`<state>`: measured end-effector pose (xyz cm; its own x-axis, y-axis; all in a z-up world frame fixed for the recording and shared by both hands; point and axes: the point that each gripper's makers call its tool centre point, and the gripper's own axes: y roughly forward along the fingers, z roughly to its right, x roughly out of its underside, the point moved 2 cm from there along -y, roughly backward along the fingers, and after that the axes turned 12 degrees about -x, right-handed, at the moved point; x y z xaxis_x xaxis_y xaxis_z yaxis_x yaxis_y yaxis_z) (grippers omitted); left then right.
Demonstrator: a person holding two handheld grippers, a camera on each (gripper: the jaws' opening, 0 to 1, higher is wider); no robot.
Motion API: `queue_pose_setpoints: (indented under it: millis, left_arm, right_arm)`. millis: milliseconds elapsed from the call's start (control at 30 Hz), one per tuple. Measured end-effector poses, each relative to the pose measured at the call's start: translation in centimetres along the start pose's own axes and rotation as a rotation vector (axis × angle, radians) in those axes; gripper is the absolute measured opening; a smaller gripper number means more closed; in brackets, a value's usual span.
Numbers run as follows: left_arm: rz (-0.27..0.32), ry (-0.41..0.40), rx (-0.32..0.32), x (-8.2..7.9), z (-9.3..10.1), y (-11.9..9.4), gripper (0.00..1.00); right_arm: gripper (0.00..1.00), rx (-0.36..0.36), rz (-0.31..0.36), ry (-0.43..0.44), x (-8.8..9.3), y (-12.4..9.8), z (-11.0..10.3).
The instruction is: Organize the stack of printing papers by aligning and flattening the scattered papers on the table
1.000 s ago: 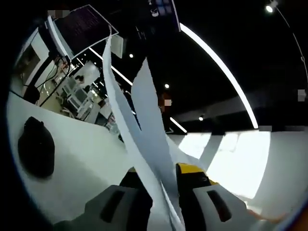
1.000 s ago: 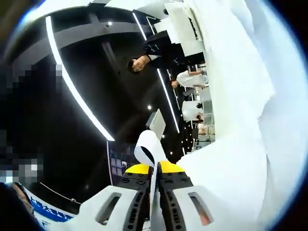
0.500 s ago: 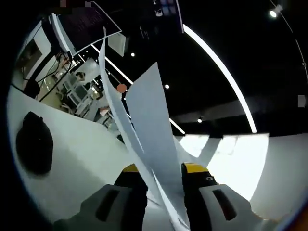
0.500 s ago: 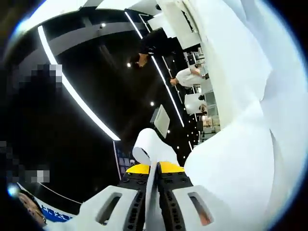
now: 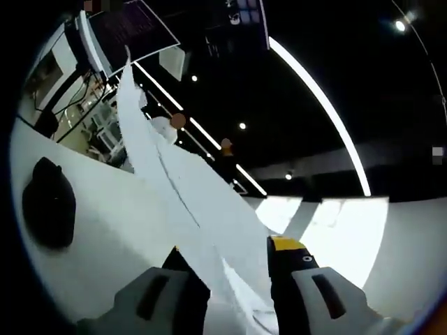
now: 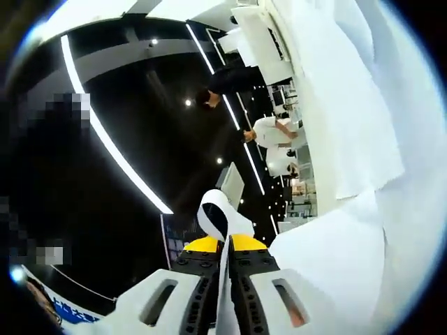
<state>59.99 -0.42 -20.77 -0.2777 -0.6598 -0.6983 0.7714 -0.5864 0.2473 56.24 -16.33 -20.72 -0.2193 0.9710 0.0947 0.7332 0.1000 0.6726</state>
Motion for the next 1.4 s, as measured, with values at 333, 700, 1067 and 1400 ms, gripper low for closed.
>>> queue_pose_setpoints:
  millis: [333, 700, 1067, 1400]
  left_arm:
    - [-0.007, 0.008, -0.002, 0.1, -0.1, 0.1, 0.33]
    - [-0.012, 0.011, -0.02, 0.0, -0.4, 0.2, 0.31]
    - [-0.008, 0.035, -0.029, 0.0, -0.5, 0.2, 0.25]
    - [0.006, 0.081, -0.045, -0.1, -0.8, 0.2, 0.09]
  right_arm:
    - [0.0, 0.023, -0.059, 0.034, 3.2, -0.4, 0.7]
    - [0.0, 0.02, -0.048, 0.024, 4.8, -0.3, 0.6]
    - [0.01, 0.073, -0.053, -0.05, 5.4, -0.9, 1.0]
    - [0.12, 0.101, -0.089, -0.128, 5.6, -1.4, 1.3]
